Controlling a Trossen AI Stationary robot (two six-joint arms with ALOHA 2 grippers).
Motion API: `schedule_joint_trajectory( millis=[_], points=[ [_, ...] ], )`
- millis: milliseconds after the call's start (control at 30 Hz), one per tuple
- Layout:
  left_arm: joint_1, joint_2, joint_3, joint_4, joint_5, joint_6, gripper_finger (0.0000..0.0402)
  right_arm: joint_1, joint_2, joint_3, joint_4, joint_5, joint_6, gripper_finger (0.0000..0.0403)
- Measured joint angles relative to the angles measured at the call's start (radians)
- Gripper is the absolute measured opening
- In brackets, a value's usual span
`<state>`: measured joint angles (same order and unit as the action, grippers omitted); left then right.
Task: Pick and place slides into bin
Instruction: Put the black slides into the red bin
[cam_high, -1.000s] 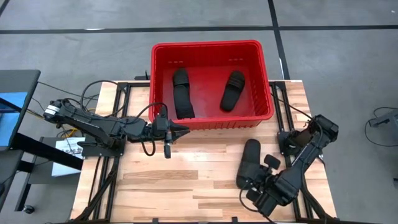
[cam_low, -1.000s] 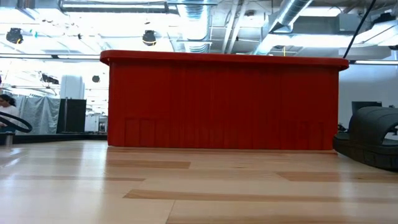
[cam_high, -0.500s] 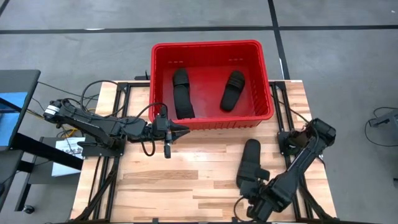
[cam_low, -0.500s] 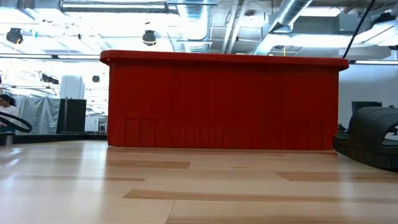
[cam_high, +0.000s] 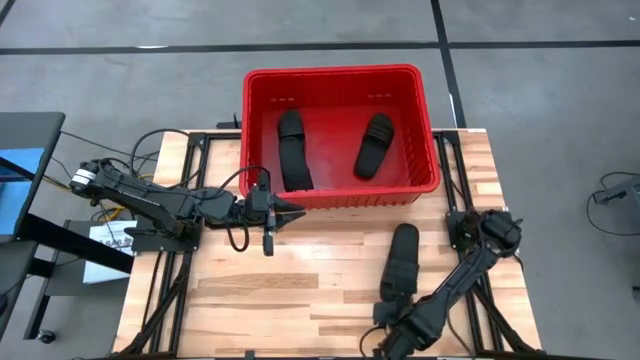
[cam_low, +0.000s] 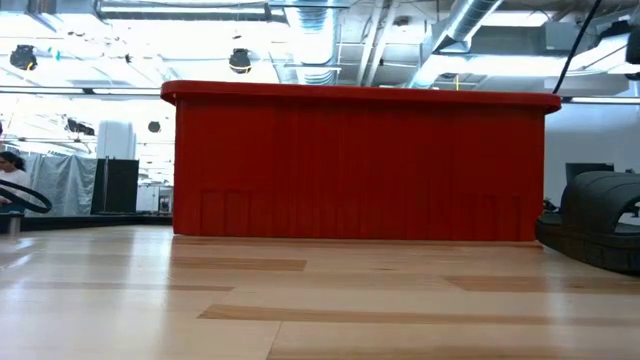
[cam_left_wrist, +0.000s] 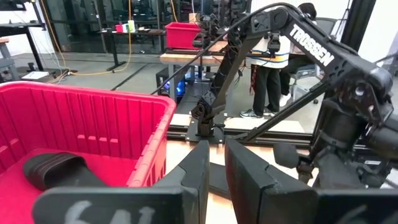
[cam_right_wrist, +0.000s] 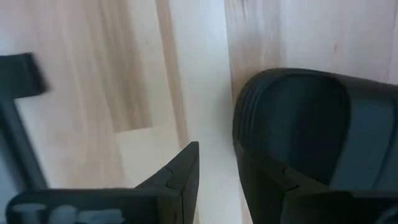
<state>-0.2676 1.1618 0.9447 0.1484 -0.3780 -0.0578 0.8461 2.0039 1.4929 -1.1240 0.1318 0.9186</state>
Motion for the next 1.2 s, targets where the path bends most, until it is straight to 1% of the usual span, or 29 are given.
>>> schedule_joint_trajectory(
  millis=[333, 500, 667, 1033, 1133, 1200],
  points=[
    [0.0, 0.0, 0.0, 0.0, 0.004, -0.005, 0.0041, -0.036, 0.013, 0.0, -0.017, 0.033, -0.014, 0.0102],
    [0.0, 0.0, 0.0, 0.0, 0.003, -0.005, 0.0041, -0.04, 0.013, -0.005, -0.012, 0.006, -0.053, 0.0102],
    [0.0, 0.0, 0.0, -0.001, 0.003, -0.005, 0.0041, -0.057, 0.013, -0.061, 0.02, -0.075, -0.048, 0.0102],
    [-0.001, 0.0, 0.0, -0.001, 0.006, -0.01, 0.0041, -0.101, 0.001, -0.198, 0.176, -0.089, -0.081, 0.0102],
    [-0.002, 0.0, 0.0, -0.003, 0.013, -0.011, 0.0041, -0.102, -0.001, -0.213, 0.19, -0.088, -0.081, 0.0089],
    [-0.002, 0.0, 0.0, -0.003, 0.015, -0.012, 0.0041, -0.102, -0.001, -0.216, 0.197, -0.088, -0.081, 0.0059]
  ],
)
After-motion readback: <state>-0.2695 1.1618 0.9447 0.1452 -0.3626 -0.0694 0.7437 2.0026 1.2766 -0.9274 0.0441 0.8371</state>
